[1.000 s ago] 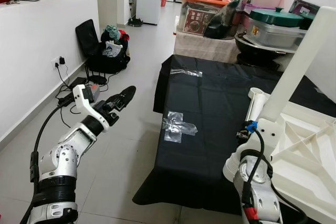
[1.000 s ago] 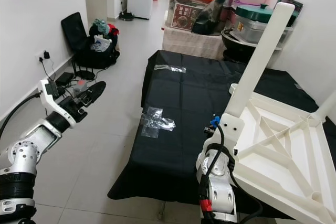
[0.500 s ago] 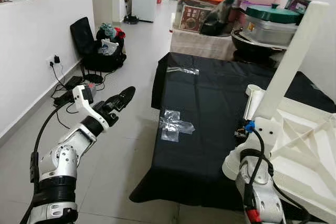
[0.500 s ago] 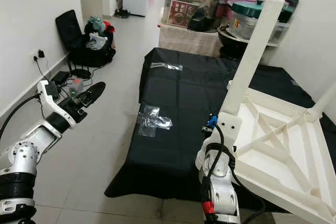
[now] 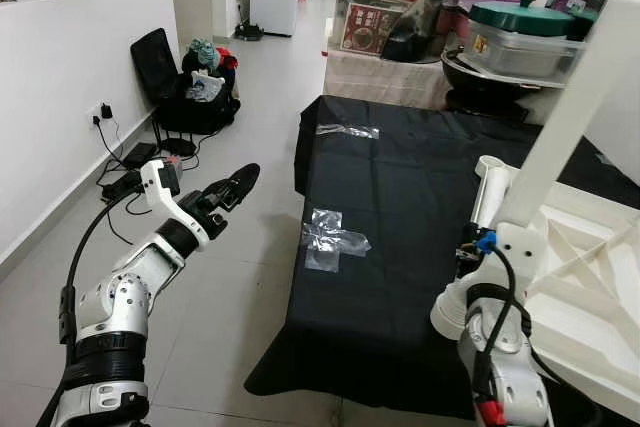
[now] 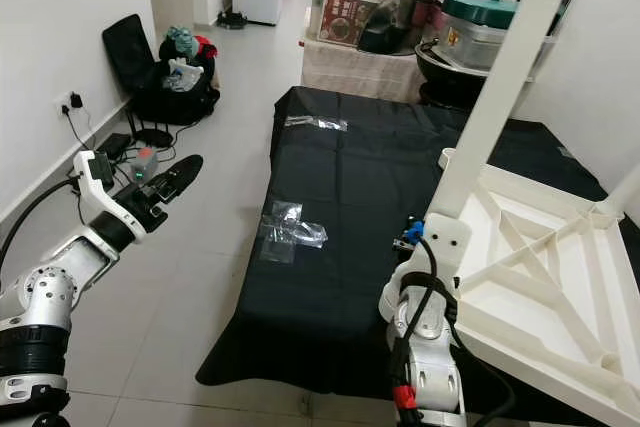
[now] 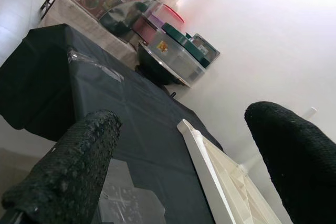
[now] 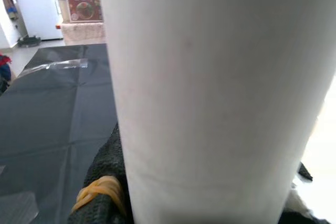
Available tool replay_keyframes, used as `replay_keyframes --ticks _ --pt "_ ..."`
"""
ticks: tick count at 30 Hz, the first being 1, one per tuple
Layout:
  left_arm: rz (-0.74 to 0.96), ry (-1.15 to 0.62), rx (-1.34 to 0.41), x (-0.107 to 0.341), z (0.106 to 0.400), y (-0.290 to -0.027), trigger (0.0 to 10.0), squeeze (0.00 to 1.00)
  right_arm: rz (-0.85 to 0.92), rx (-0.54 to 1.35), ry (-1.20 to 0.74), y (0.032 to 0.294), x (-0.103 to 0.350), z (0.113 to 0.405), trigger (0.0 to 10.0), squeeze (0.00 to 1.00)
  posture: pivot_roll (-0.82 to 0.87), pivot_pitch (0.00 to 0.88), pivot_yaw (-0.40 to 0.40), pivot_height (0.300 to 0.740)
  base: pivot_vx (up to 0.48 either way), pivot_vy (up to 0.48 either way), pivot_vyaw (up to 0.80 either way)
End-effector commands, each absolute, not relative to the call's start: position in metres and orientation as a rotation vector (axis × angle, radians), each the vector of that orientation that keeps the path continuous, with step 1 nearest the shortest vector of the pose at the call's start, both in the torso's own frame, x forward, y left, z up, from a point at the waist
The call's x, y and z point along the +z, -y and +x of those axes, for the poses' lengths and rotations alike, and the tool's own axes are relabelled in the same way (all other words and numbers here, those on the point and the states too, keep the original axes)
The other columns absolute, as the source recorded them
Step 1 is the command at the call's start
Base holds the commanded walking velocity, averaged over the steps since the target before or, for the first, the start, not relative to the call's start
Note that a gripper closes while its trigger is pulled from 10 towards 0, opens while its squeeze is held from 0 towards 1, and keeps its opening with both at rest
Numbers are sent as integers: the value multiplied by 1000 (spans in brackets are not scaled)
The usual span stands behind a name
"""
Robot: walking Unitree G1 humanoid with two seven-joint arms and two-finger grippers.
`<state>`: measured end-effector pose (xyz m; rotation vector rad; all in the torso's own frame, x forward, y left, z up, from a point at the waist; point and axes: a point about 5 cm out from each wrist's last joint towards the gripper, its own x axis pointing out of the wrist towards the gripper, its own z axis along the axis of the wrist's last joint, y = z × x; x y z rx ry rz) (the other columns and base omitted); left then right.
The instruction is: Building children table
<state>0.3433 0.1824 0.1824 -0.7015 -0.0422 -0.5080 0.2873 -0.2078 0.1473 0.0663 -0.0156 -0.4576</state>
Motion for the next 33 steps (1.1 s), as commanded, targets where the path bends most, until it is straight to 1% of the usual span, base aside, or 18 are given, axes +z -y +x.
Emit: replay_keyframes --ticks 1,6,33 --pt "-684 34 -518 183 346 -180 10000 0 67 -530 -133 224 117 278 10000 0 43 0 -81 740 0 0 0" --pt "-681 32 -519 183 346 -180 10000 0 114 -526 -172 223 112 280 10000 0 44 0 -79 740 0 0 0" --pt "-676 32 -512 181 346 -181 10000 0 73 -493 -123 222 119 282 10000 0 43 0 -81 740 0 0 0"
